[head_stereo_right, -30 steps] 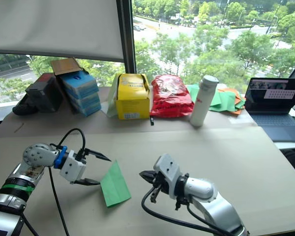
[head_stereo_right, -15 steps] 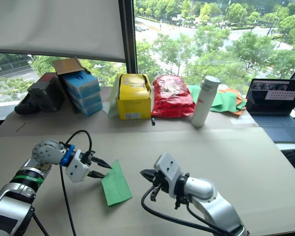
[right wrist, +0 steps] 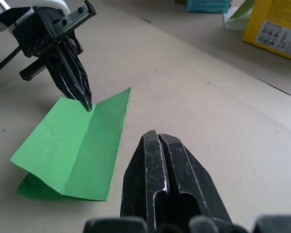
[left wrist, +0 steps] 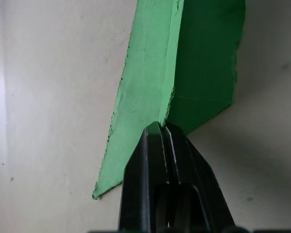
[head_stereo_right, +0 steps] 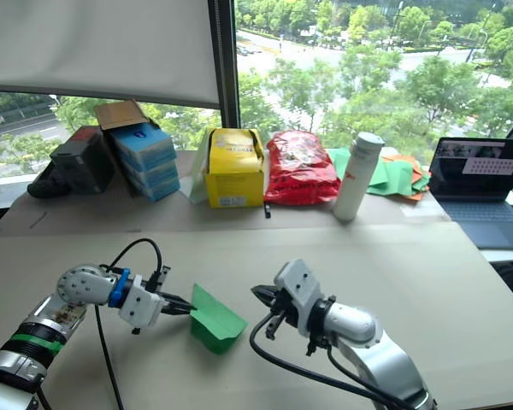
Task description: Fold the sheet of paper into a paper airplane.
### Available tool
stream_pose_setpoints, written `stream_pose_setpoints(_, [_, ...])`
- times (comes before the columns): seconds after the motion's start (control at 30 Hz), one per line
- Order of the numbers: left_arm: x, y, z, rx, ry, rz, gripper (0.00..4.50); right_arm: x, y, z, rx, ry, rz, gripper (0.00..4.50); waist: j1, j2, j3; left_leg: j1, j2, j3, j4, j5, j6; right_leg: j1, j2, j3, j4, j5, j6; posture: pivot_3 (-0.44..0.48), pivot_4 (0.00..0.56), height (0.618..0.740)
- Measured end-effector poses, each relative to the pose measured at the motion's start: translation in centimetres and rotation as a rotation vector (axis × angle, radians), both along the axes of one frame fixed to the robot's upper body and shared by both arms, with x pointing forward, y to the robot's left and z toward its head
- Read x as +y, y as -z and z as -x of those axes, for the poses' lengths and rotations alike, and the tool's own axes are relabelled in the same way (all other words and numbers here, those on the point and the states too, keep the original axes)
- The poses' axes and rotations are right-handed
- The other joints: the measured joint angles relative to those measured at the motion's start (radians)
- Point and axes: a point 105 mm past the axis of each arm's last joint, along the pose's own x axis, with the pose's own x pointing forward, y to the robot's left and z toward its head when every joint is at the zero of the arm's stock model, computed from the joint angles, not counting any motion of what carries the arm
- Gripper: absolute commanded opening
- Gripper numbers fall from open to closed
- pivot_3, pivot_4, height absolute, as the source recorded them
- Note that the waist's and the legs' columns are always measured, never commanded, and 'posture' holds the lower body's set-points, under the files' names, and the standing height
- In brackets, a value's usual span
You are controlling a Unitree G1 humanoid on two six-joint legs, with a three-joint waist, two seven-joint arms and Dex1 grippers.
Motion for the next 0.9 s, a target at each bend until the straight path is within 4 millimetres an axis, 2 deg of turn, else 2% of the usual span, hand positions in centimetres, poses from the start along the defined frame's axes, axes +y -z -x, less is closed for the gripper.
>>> stream_pose_setpoints(0.1, [0.1, -0.6, -0.1, 0.03, -0.112, 0.006, 0.02, -0.7, -0.1, -0.4, -0.01, 0.036, 0.012, 0.0, 0.002, 0.0, 0.0, 0.001, 0.0, 0.0, 0.0, 0.001, -0.002, 0.0, 0.0, 0.0, 0.0, 0.0, 0.0, 0.0, 0.15, 0.74])
stream_pose_setpoints(0.13, [0.2, -0.5, 0.3, 0.072, -0.224, -0.015, 0.02, -1.0, -0.1, -0.6, -0.014, 0.052, 0.013, 0.0, 0.0, 0.0, 0.0, 0.001, 0.0, 0.0, 0.0, 0.001, -0.002, 0.001, 0.001, 0.001, 0.0, 0.0, 0.0, 0.0, 0.15, 0.74])
stream_pose_setpoints(0.2, [0.0, 0.1, 1.0, 0.125, -0.316, -0.053, 0.02, -1.4, -0.2, -0.7, -0.019, 0.07, 0.017, 0.0, -0.002, 0.0, 0.0, 0.001, 0.0, 0.0, 0.0, 0.002, -0.004, 0.001, 0.001, 0.002, 0.0, -0.001, 0.001, 0.0, 0.15, 0.74])
stream_pose_setpoints(0.33, [-1.4, 0.4, 1.3, 0.199, -0.482, -0.015, 0.02, -1.6, -0.2, -0.6, -0.04, 0.062, 0.035, 0.0, 0.005, 0.0, 0.0, 0.002, 0.0, 0.0, 0.0, 0.002, -0.004, 0.002, 0.001, 0.003, 0.001, -0.001, 0.002, 0.0, 0.15, 0.74])
stream_pose_setpoints(0.43, [-2.5, 0.5, 1.6, 0.242, -0.53, 0.006, 0.02, -1.4, -0.1, -0.1, -0.056, 0.022, 0.051, 0.0, 0.005, 0.0, 0.0, 0.002, 0.0, 0.0, 0.0, 0.002, -0.004, 0.002, 0.001, 0.004, 0.001, -0.001, 0.002, 0.0, 0.15, 0.74])
stream_pose_setpoints(0.57, [-3.3, 0.5, 1.6, 0.266, -0.556, 0.034, 0.0, -1.2, 0.0, 0.6, -0.087, -0.053, 0.091, 1.28, 0.004, 0.0, 0.0, 0.003, 0.0, 0.0, 0.0, 0.002, -0.004, 0.002, 0.002, 0.004, 0.001, -0.001, 0.001, 0.0, 0.15, 0.74])
stream_pose_setpoints(0.83, [-3.6, 0.5, 2.3, 0.304, -0.516, 0.068, 2.54, -0.2, 0.5, 1.8, -0.119, -0.187, 0.128, 4.02, 0.003, 0.0, 0.0, 0.003, 0.0, 0.0, 0.0, 0.002, -0.003, 0.001, 0.001, 0.005, 0.001, -0.001, 0.001, 0.0, 0.15, 0.74])
stream_pose_setpoints(0.87, [-3.4, 0.3, 2.4, 0.322, -0.511, 0.089, 2.55, 0.0, 0.6, 1.9, -0.137, -0.2, 0.14, 4.34, 0.003, 0.0, 0.0, 0.003, 0.0, 0.0, 0.0, 0.002, -0.003, 0.001, 0.001, 0.005, 0.001, -0.001, 0.001, 0.0, 0.15, 0.74])
stream_pose_setpoints(0.9, [-2.9, -0.1, 2.3, 0.344, -0.515, 0.126, 2.55, 0.1, 0.8, 1.9, -0.153, -0.21, 0.155, 4.43, 0.003, 0.0, 0.0, 0.003, 0.0, 0.0, 0.0, 0.002, -0.003, 0.001, 0.001, 0.005, 0.001, -0.001, 0.001, 0.0, 0.15, 0.74])
